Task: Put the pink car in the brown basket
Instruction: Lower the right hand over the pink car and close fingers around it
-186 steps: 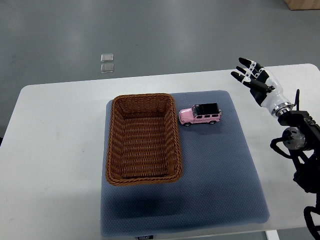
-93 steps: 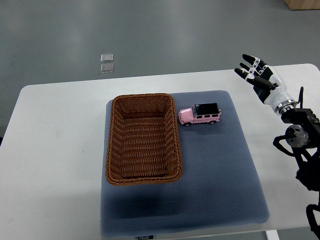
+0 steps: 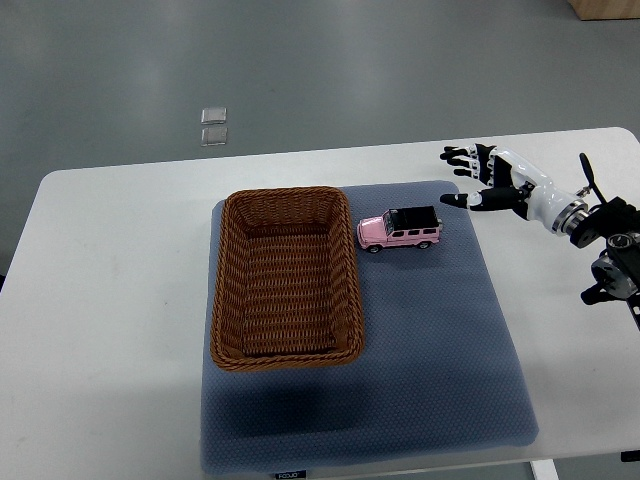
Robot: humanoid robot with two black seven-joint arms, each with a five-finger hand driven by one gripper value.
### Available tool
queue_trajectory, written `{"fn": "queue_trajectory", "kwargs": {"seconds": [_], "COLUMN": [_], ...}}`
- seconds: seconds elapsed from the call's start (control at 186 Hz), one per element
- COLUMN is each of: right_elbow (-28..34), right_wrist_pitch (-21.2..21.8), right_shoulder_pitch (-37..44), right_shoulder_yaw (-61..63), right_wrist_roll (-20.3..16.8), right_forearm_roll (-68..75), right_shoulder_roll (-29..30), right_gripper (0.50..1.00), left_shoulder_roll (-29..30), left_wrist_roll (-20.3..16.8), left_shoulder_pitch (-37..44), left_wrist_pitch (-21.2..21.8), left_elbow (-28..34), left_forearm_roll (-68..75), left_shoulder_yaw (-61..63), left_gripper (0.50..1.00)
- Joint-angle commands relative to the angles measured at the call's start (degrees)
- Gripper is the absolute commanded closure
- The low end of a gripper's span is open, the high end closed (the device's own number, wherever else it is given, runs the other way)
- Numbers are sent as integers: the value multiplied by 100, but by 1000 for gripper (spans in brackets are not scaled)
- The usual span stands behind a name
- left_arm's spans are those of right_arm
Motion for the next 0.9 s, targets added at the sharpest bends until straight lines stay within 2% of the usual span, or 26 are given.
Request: {"fn": "queue_trajectory", "kwargs": {"seconds": [0.0, 0.253, 0.468, 0.893], "right_elbow": [17, 122, 122, 52], "right_wrist_pitch": [-44, -255, -694, -1204], "right_shoulder_pitch": [196, 591, 820, 934], "right_shoulder_yaw": [-419, -1289, -2106, -2695], "right_wrist_roll": [142, 160, 160, 72], "right_forearm_roll": [-371, -1021, -1232, -1505], "right_shoulder_roll": [-119, -313, -330, -260], "right_gripper": [587, 587, 587, 587], "left_shoulder_roll": [0, 0, 0, 0], "left_wrist_roll": [0, 0, 0, 0], "left_shoulder_pitch": [0, 0, -9, -26], "left_wrist_pitch": [-1, -1, -1, -1], "left_elbow": [6, -3, -3, -3], "left_forearm_roll": [0, 0, 0, 0], "left_shoulder_yaw": [0, 8, 17, 17], "left_gripper": [500, 500, 500, 500]}}
